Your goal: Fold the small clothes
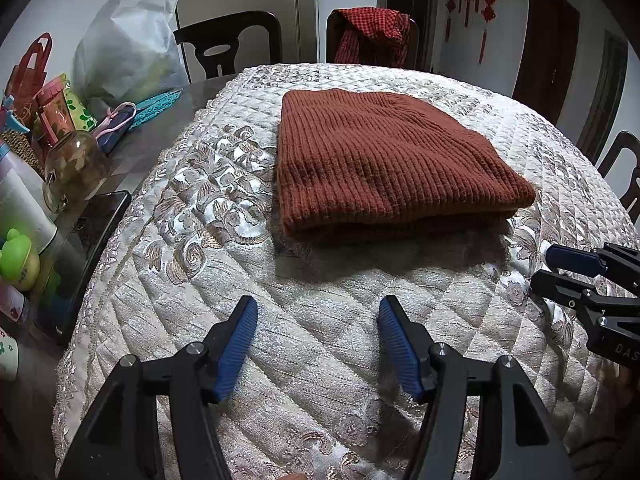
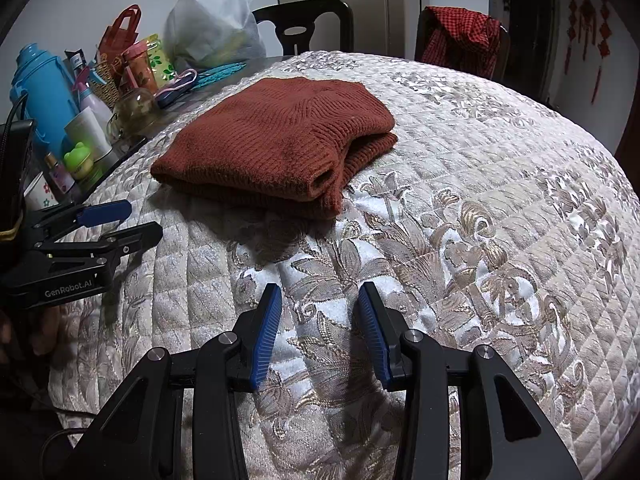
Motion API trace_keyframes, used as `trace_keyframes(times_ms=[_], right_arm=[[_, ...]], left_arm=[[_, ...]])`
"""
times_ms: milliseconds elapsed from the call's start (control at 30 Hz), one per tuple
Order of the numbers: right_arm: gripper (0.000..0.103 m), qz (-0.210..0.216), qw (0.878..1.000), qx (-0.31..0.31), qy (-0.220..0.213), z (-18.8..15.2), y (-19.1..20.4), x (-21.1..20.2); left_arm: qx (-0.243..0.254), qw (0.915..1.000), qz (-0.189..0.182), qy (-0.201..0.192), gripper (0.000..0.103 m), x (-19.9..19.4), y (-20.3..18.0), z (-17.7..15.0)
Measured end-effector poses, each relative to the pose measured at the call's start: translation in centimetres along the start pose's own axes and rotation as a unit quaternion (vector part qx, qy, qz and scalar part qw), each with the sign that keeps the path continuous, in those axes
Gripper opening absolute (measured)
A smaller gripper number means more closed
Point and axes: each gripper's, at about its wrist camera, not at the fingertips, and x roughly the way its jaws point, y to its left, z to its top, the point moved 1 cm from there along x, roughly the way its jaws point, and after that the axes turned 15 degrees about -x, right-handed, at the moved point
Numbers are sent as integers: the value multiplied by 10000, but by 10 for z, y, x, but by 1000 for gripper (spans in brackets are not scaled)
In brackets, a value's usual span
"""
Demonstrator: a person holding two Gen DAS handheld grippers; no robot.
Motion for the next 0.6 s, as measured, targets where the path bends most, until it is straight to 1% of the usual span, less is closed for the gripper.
trace_keyframes(times_ms=[600], right_arm=[[41, 1, 10000, -1, 0, 0, 0, 0]], left_arm=[[4, 10000, 14, -4, 66, -1, -1, -1]])
